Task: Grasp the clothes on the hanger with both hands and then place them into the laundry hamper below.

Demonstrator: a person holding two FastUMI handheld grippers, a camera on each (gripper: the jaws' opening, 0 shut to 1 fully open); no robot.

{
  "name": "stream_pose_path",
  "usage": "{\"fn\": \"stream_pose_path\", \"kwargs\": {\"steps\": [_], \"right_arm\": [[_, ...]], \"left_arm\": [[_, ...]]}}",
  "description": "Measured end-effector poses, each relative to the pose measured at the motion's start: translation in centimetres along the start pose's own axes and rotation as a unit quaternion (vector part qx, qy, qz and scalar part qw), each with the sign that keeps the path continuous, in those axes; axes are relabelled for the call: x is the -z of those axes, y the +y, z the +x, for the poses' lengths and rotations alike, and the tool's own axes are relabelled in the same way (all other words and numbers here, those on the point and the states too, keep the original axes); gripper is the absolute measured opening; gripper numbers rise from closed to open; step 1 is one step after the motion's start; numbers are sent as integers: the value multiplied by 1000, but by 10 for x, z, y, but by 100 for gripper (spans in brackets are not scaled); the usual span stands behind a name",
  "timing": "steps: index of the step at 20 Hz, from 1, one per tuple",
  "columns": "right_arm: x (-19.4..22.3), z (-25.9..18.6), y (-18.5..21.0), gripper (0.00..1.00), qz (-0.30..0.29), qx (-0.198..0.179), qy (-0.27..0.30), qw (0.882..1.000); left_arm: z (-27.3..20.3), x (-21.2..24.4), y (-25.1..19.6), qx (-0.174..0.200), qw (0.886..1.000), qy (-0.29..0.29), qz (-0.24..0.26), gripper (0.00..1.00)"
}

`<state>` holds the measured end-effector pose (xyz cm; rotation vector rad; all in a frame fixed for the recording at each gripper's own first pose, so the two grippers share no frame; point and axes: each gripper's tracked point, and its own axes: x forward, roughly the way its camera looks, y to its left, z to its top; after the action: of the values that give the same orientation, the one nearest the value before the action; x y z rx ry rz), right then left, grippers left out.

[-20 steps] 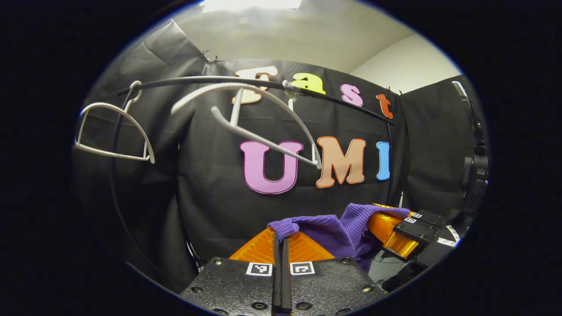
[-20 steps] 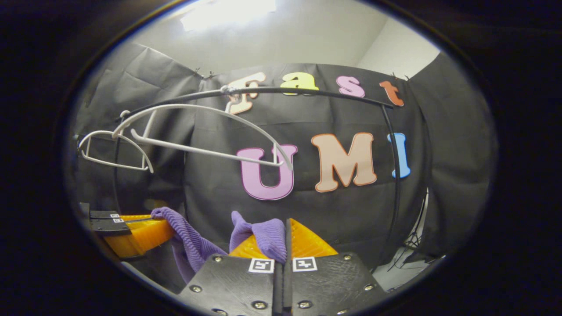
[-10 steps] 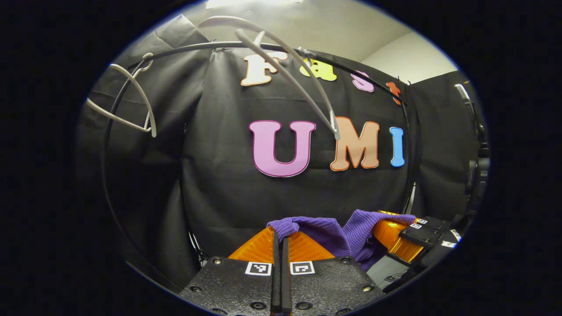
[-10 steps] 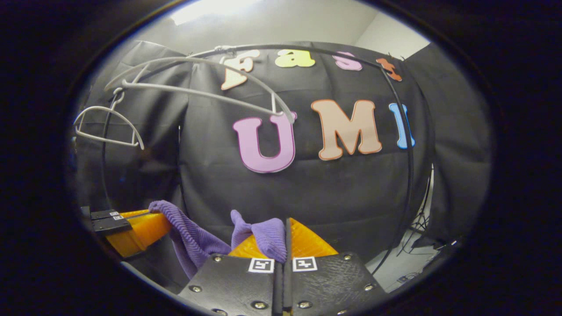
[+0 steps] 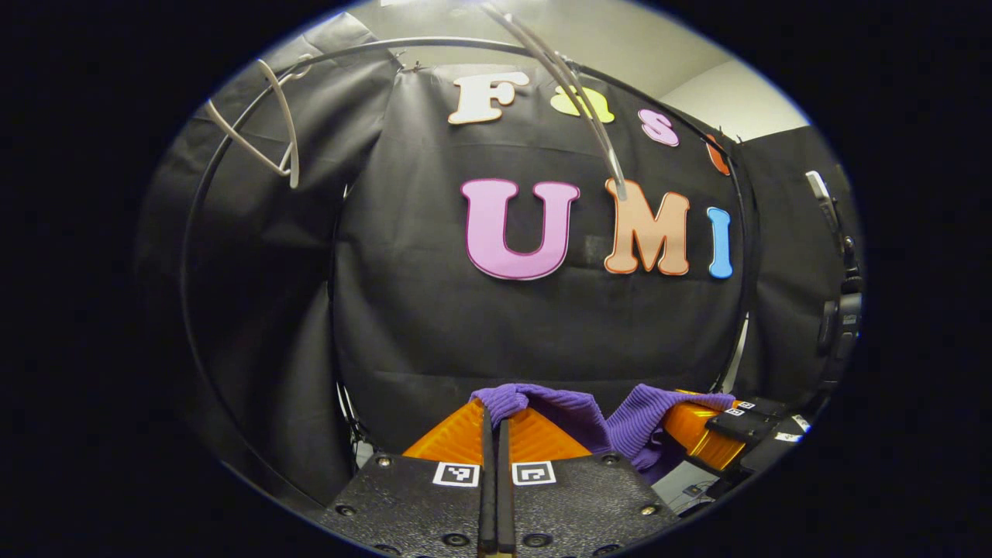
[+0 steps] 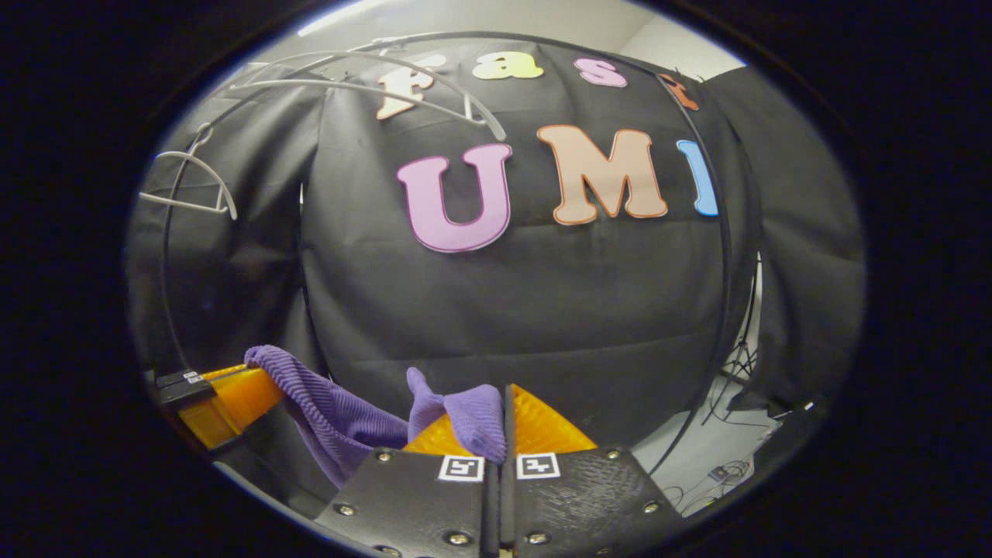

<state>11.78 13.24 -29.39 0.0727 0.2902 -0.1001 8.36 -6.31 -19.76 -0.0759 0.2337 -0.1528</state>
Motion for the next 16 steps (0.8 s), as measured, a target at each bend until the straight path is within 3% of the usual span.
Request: {"fn": "stream_pose_path", "kwargs": {"steps": [9, 16], "right_arm": [[61, 15, -29, 1, -6, 25, 50, 998], [138, 28, -47, 3, -30, 43, 118, 992]], "left_arm": [[23, 71, -1, 1, 999, 37, -6, 1], [35, 155, 6, -6, 994, 113, -12, 1]]}}
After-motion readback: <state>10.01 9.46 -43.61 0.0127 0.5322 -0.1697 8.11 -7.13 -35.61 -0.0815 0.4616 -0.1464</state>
